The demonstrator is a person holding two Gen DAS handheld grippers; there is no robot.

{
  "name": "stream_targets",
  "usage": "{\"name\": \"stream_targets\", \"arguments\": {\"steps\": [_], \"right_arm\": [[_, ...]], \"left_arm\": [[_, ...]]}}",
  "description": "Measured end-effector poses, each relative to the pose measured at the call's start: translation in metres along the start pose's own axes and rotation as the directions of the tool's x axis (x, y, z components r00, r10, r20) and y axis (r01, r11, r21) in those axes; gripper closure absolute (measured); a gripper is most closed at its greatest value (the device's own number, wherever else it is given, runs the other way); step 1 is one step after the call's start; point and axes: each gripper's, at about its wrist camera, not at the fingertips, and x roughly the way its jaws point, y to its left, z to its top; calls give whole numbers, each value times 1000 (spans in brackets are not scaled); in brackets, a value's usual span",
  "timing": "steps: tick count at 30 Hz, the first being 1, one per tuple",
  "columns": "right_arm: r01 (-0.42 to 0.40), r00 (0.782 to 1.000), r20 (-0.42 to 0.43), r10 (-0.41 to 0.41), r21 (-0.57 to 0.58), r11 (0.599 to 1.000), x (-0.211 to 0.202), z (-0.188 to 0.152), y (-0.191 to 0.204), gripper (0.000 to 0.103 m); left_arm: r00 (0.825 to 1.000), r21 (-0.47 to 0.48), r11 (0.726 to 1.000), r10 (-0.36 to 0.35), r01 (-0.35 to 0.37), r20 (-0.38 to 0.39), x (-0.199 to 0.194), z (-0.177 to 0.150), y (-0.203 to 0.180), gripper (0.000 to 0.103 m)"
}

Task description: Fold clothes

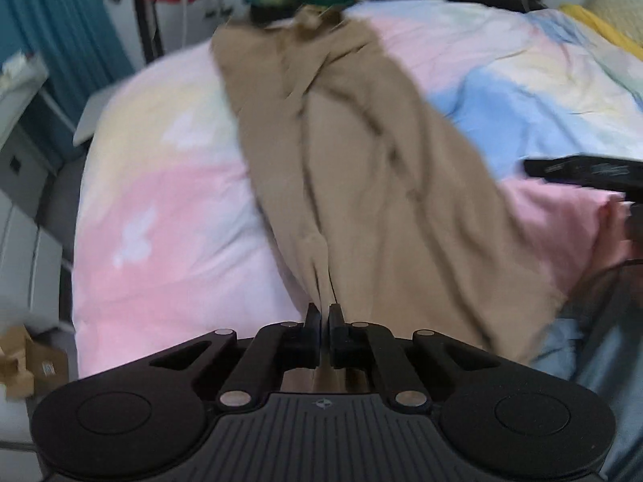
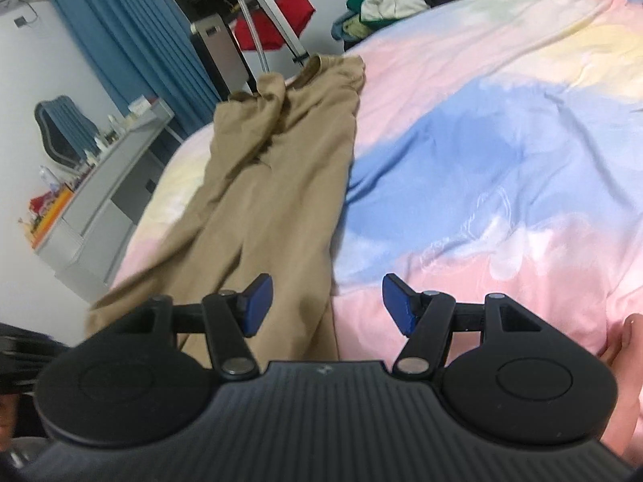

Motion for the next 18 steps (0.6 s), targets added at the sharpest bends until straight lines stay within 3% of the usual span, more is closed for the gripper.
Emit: {"name": "stream_targets", "arguments": {"steps": [6,11,14,15,16,18], "right_arm": [[-9,1000,-23,10,29,1000,4,-1,-5,39],[-48,997,-63,52,53,997,7,-3,-9,39],[-71,991,-105,79,81,994,9,-5,-14,39],[-74,990,-115,84,89,993,10,-5,-15,39],[-79,988,-126,91,97,992,12,-6,-15,39],[-91,982,-154,109,115,989,16,-7,-16,39]], "left_arm": [[997,61,997,-42,46,-61,8,15,-73,99],[979,78,990,-106,121,-171,47,-2,-94,98],[978,52,987,-143,153,-150,43,-10,-80,78],[980,33,986,-159,164,-123,37,-11,-72,62],[980,-13,982,-186,186,-76,27,-13,-58,52],[973,-94,968,-231,231,14,10,-18,-33,45]]}}
